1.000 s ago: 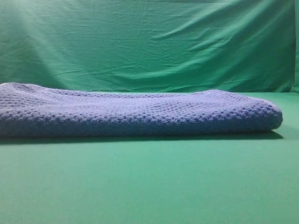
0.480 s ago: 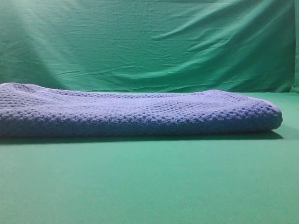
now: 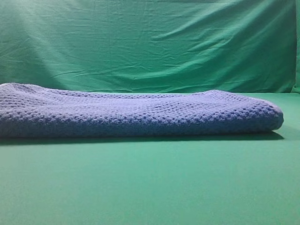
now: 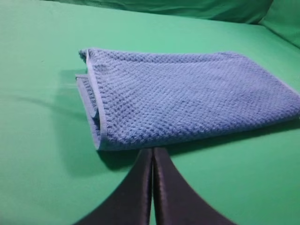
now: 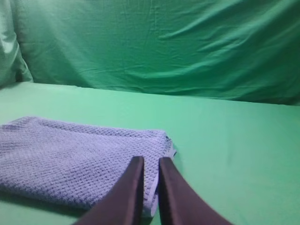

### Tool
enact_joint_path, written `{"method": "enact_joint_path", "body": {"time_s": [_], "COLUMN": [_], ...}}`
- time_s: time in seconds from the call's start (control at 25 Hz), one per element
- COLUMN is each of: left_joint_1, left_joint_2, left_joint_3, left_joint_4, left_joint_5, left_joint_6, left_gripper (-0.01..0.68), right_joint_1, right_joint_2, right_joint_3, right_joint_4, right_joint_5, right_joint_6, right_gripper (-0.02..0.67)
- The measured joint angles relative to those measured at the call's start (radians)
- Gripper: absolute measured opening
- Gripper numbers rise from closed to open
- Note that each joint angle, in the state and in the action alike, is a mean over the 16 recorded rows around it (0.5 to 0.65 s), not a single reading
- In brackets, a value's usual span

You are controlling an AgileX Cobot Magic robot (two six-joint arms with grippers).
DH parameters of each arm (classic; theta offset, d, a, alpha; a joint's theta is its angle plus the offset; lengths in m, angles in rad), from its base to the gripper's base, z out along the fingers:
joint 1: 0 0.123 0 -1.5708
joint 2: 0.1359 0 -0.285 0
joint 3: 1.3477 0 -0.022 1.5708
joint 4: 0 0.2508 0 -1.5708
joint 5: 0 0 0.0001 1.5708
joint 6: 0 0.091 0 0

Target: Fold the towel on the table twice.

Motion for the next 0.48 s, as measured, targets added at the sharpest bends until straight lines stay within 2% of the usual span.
{"method": "enact_joint_path", "body": {"time_s": [0.48], "left_joint_1": [0.0], "left_joint_2": [0.0], "left_joint_3": [0.078], "left_joint_4": [0.113], "left_joint_5": [-0.102], "left_joint_6": [0.013], "left_gripper": [0.0], "right_joint_1": [0.0], "right_joint_2": [0.0], "right_joint_3": [0.086], "right_joint_4": [-0.074], "right_joint_5": [0.042], "right_joint_6": [0.0], "right_gripper": [0.048]}}
